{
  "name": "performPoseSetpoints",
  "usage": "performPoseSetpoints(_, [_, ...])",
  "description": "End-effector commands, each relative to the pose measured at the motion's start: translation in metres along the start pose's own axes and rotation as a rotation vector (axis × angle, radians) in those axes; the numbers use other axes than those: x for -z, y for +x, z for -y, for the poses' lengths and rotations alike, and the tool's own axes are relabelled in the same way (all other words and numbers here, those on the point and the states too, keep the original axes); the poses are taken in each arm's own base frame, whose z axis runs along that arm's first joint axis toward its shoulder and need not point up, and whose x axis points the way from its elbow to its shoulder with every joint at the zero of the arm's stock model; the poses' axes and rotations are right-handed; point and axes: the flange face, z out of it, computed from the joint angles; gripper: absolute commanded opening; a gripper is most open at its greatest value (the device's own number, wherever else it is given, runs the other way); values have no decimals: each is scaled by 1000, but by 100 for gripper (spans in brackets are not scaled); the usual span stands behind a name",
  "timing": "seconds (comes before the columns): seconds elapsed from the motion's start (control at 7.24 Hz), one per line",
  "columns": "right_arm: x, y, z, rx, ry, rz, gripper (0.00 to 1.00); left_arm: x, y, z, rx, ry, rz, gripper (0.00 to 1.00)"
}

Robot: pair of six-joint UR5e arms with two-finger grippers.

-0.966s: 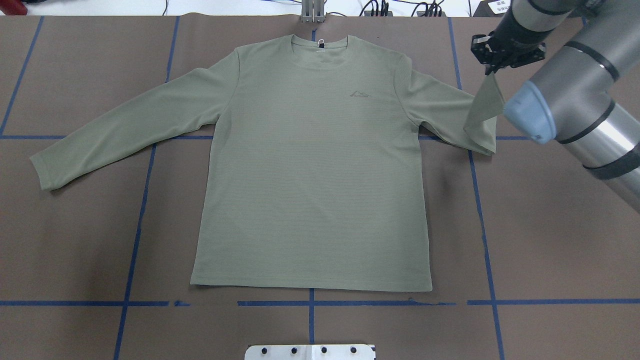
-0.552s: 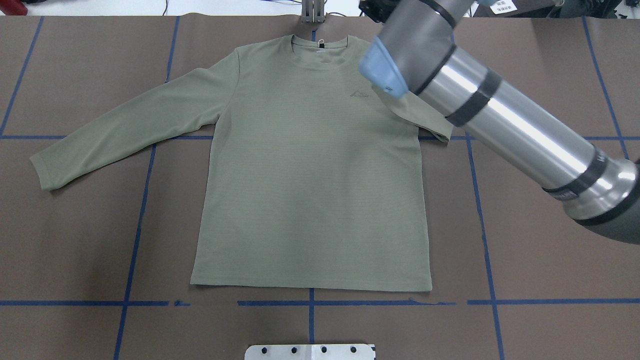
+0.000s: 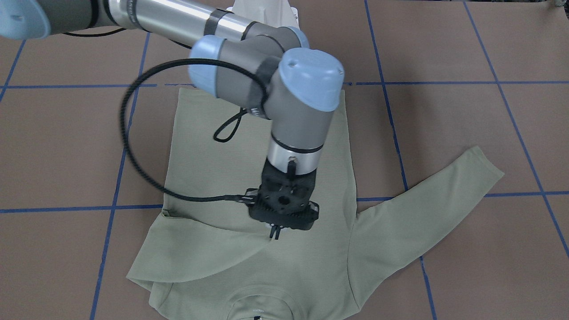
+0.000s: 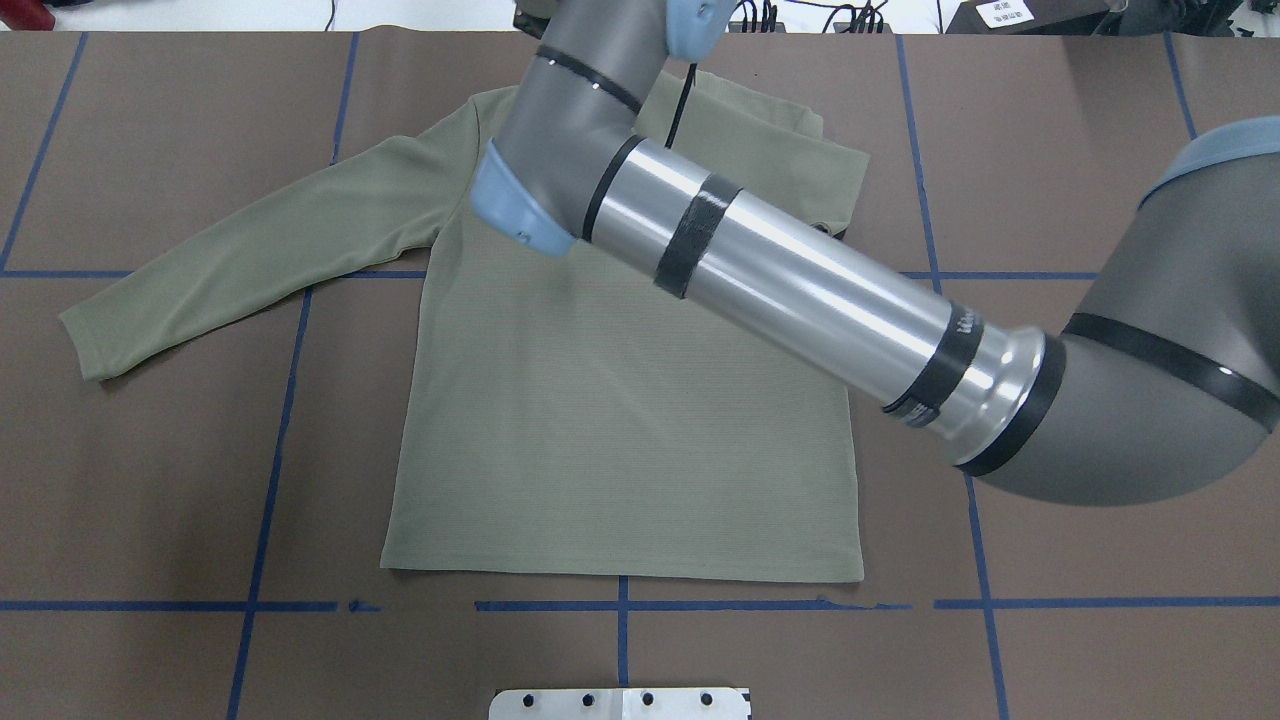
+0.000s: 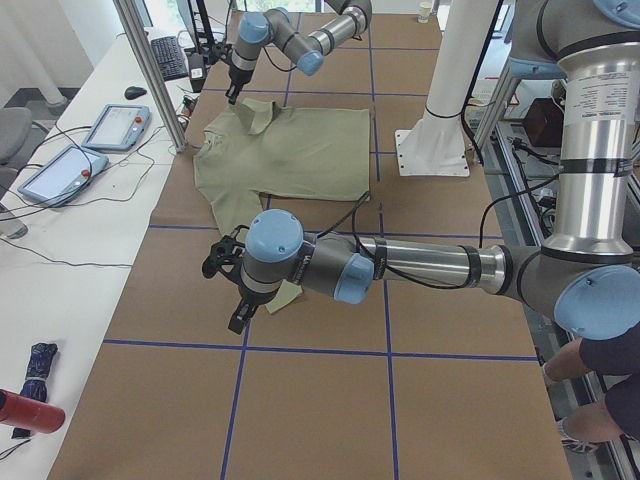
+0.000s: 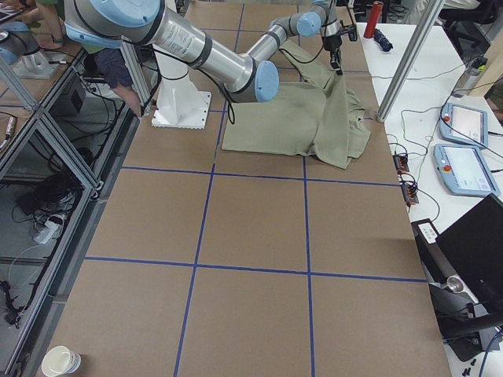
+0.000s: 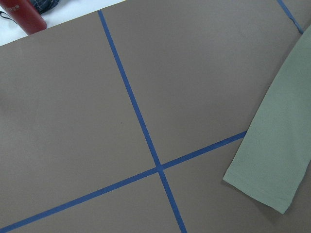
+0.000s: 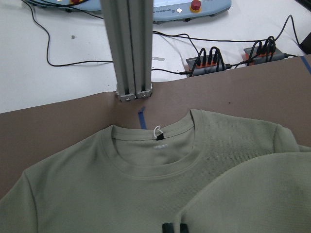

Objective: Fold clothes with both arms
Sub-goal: 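Carry the sleeve with the right gripper across the shirt body toward the collar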

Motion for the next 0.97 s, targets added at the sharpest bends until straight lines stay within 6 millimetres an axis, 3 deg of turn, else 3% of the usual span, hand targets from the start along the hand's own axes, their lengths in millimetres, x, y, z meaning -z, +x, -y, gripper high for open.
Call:
performPoseSetpoints(0.0, [-15, -43, -84, 60, 63, 18, 0, -1, -1, -3, 4, -4, -1, 100])
performPoseSetpoints(0.14, [-7, -52, -90, 65, 66, 25, 0, -2, -2, -3, 6, -6, -1, 100])
performPoseSetpoints(0.41, [-12, -57, -85, 50, 111, 0, 0, 0, 0, -1, 2, -2, 0, 100])
performPoseSetpoints(0.55, [-7, -62, -83, 33, 119, 38, 23, 1, 1, -1, 1, 0, 0, 100])
performPoseSetpoints(0.69, [-10, -64, -85, 38, 116, 31, 99, 1, 2, 0, 0, 1, 0, 100])
performPoseSetpoints(0.83, [4, -75, -82, 29, 112, 57, 100, 3, 3, 3, -8, 8, 3, 100])
